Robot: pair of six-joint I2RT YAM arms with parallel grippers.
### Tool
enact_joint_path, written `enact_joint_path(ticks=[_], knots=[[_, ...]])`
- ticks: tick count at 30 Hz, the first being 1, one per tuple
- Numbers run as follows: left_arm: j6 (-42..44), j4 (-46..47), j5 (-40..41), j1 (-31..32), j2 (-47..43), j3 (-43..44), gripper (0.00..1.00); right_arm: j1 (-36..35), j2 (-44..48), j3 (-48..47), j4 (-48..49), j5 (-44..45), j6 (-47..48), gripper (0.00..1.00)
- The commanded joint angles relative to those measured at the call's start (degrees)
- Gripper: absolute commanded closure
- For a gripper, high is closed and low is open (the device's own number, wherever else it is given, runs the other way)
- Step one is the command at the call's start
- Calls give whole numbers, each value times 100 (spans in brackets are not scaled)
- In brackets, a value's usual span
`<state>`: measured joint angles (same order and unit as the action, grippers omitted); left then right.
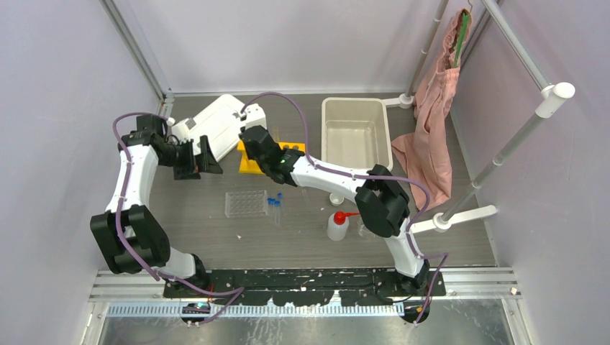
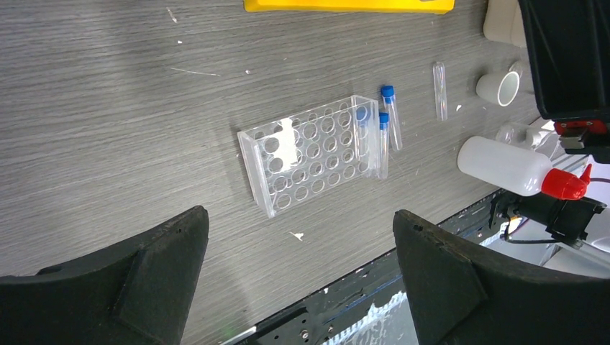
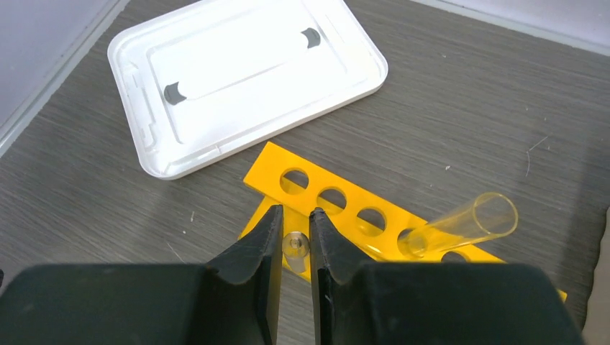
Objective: Organize the chemistry lab equipment
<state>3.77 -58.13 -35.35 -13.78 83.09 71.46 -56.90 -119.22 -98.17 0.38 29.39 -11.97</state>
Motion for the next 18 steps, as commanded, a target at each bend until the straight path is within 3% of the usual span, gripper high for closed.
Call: enact_joint_path(ticks=[1, 18], knots=[[140, -58, -76, -44, -75, 109, 0, -41, 280, -60, 577, 191, 200, 99], [217, -96, -41, -50, -64, 69, 0, -39, -139, -94, 587, 243, 240, 99]])
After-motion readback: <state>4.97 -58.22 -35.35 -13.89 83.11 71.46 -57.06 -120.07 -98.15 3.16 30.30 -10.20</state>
